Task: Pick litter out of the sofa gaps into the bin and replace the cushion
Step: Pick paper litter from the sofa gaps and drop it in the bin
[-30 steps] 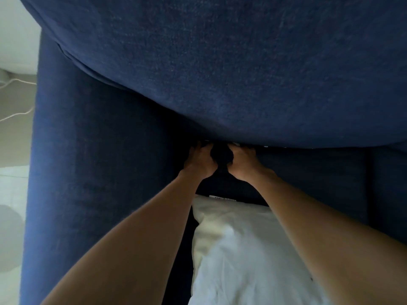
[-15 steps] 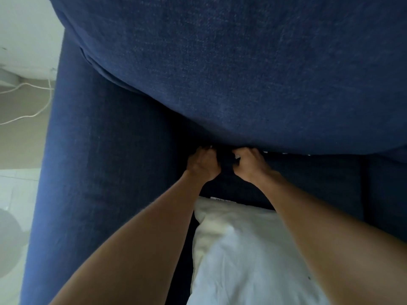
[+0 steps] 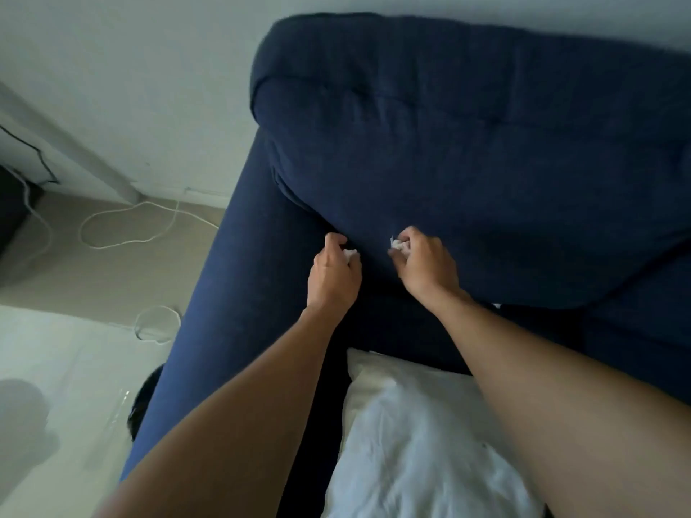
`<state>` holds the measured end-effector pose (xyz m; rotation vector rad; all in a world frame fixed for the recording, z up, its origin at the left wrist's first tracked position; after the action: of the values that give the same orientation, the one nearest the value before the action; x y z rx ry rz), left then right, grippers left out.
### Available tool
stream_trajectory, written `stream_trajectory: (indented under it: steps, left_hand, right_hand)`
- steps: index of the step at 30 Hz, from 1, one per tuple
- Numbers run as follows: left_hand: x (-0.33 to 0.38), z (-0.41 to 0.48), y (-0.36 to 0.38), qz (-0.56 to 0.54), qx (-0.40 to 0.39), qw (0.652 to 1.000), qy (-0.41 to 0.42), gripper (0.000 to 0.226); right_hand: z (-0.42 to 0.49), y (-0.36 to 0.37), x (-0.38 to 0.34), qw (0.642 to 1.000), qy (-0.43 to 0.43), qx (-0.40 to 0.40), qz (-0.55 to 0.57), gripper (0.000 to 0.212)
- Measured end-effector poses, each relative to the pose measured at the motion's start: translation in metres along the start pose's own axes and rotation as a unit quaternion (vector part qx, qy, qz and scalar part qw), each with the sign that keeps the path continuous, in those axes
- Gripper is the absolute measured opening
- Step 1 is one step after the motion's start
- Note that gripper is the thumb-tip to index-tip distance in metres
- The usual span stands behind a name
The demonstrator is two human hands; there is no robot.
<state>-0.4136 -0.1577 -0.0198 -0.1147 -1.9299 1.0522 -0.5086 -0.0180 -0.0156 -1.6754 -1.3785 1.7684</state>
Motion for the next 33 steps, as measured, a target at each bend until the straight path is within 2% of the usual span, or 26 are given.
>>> stream_trajectory:
  steps: [4, 9, 15, 20, 27, 33]
  left_hand:
    - [-0.005, -0.012, -0.062, -0.036, 0.054, 0.998, -0.006, 0.016]
    - [-0.041, -0.024, -0.128, -0.031, 0.123, 0.992, -0.007, 0.012]
    - [-0.146, -0.038, -0.198, -0.071, 0.164, 0.981, -0.074, 0.013]
    - [-0.263, -0.062, -0.260, -0.088, 0.185, 0.966, -0.159, 0.015]
    - [-0.382, -0.097, -0.308, -0.076, 0.178, 0.947, -0.257, 0.013]
    - [-0.444, -0.118, -0.314, -0.062, 0.121, 0.939, -0.317, 0.005]
  right_hand:
    - [-0.010, -0.020, -0.064, 0.999, -0.041, 0.015, 0.003, 0.019]
    - [-0.032, 0.004, -0.141, 0.995, -0.098, 0.004, 0.007, 0.019]
    - [-0.060, 0.082, -0.215, 0.989, -0.135, -0.058, -0.017, 0.020]
    - [-0.092, 0.177, -0.289, 0.976, -0.166, -0.137, -0.025, 0.022]
    - [-0.142, 0.296, -0.371, 0.946, -0.213, -0.242, -0.031, 0.022]
    - [-0.171, 0.362, -0.389, 0.930, -0.214, -0.290, -0.068, 0.019]
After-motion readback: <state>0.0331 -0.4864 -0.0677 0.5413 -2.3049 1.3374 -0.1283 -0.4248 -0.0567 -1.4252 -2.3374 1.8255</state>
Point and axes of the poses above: each hand's wrist, its own z-axis towards the middle knuckle, its own y-axis out of the palm, x = y × z, the point moved 10 cm from there along z, towards the middle knuckle, and after that the axes turned 1 degree about -y, right-handed, at the moved point
